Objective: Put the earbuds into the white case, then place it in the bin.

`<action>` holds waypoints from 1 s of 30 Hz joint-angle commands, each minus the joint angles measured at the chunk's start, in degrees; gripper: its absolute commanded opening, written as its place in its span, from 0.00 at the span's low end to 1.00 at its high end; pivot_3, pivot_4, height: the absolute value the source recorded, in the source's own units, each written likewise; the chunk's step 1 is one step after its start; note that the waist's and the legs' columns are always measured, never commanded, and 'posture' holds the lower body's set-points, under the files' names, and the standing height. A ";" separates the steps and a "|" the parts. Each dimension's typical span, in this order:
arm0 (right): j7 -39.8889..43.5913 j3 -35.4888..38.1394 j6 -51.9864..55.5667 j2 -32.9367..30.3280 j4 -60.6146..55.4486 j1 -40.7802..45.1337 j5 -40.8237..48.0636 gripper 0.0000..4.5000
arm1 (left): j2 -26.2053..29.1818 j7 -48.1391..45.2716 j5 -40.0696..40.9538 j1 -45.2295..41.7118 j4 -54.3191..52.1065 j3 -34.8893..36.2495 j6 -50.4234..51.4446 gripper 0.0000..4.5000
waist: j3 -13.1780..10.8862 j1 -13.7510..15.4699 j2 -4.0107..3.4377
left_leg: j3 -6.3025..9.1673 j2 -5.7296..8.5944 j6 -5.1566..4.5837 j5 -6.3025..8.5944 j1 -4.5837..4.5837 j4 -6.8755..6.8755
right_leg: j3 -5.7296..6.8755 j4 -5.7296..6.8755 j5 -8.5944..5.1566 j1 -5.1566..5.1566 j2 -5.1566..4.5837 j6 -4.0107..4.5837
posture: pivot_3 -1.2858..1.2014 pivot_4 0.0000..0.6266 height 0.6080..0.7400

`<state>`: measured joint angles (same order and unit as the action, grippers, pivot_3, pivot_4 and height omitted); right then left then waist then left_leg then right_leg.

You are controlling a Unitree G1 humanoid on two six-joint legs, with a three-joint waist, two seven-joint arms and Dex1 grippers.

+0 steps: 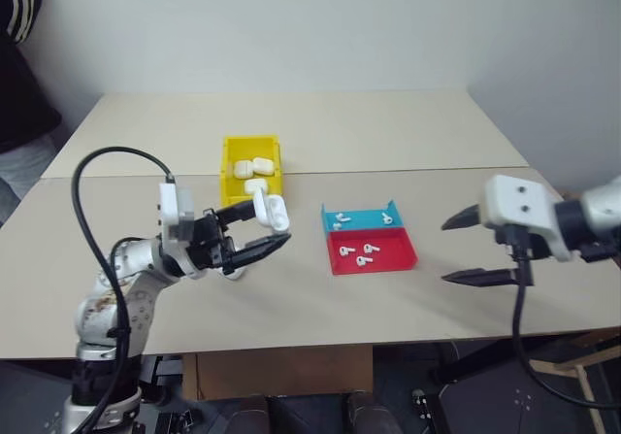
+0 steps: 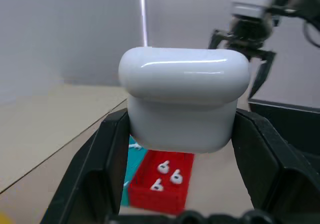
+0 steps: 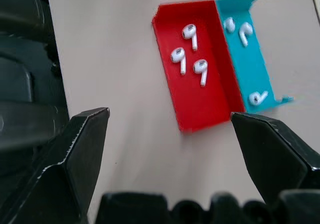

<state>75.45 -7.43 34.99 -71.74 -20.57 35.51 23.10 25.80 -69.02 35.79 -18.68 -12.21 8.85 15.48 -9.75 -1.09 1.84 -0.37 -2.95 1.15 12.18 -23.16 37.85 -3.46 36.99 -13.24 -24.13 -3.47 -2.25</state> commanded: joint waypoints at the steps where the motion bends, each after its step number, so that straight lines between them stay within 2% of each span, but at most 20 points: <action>1: 2.79 -7.41 1.19 3.05 1.59 7.07 -5.62 1.00 | 1.70 -7.11 0.95 -1.94 2.66 -0.51 -5.11 0.62 | 0.00 -0.08 0.00 | 0.02 0.00 0.00 0.00 -0.04 0.00 | 0.00 0.01 0.01 -0.03 0.01 0.01 | 0.52 0.24 1.00; 4: 3.85 -14.45 0.54 7.32 4.32 12.30 -11.78 0.87 | 3.38 -12.42 0.66 -1.71 5.50 -1.02 -8.89 0.62 | 0.00 -0.42 -0.01 | 0.02 -0.01 -0.01 0.01 -0.08 -0.01 | 0.00 0.01 0.03 -0.09 0.01 0.05 | 0.52 0.24 1.00; 6: 3.69 -18.74 -0.74 10.45 6.83 14.77 -16.58 0.73 | 3.34 -13.36 0.44 -1.12 6.49 -1.05 -10.90 0.62 | 0.00 -0.39 -0.01 | 0.01 -0.01 -0.01 0.01 -0.08 -0.01 | 0.00 0.01 0.03 -0.10 0.00 0.05 | 0.52 0.24 1.00; 12: 3.62 -26.39 -4.59 19.95 16.62 20.40 -26.47 0.73 | 4.18 -12.60 -0.12 0.47 5.29 -1.45 -12.50 0.62 | 0.00 -0.28 -0.01 | 0.02 -0.01 -0.01 0.01 -0.08 0.00 | 0.01 0.05 0.04 -0.11 0.00 0.05 | 0.52 0.24 1.00; 23: 7.72 -28.27 -12.18 28.78 27.69 23.75 -31.54 0.73 | 7.78 -8.25 -1.70 4.43 1.46 -1.11 -11.92 0.62 | -0.01 -0.06 -0.03 | 0.04 -0.03 -0.01 0.00 -0.05 -0.01 | 0.04 0.10 0.05 -0.11 0.03 0.07 | 0.52 0.24 1.00; 26: 8.11 -28.37 -13.77 30.84 30.39 24.06 -32.79 0.60 | 7.95 -6.99 -1.37 4.90 0.51 -0.87 -11.94 0.62 | -0.01 -0.06 -0.03 | 0.03 -0.03 -0.01 0.01 -0.05 -0.01 | 0.04 0.09 0.05 -0.10 0.03 0.07 | 0.52 0.24 1.00; 30: 8.45 -28.09 -15.22 32.88 32.88 24.35 -34.33 0.60 | 8.17 -5.67 -1.17 5.34 -0.47 -0.70 -12.15 0.62 | -0.01 -0.05 -0.04 | 0.04 -0.03 -0.01 0.01 -0.07 -0.01 | 0.04 0.09 0.05 -0.13 0.03 0.08 | 0.52 0.24 1.00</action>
<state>83.30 -36.02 21.20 -38.91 12.39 57.91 -10.47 33.44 -75.44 33.76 -13.30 -10.53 7.27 3.90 -9.77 -1.14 1.80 -0.33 -2.98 1.14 12.19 -23.22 37.84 -3.42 37.09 -13.19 -24.25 -3.44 -2.17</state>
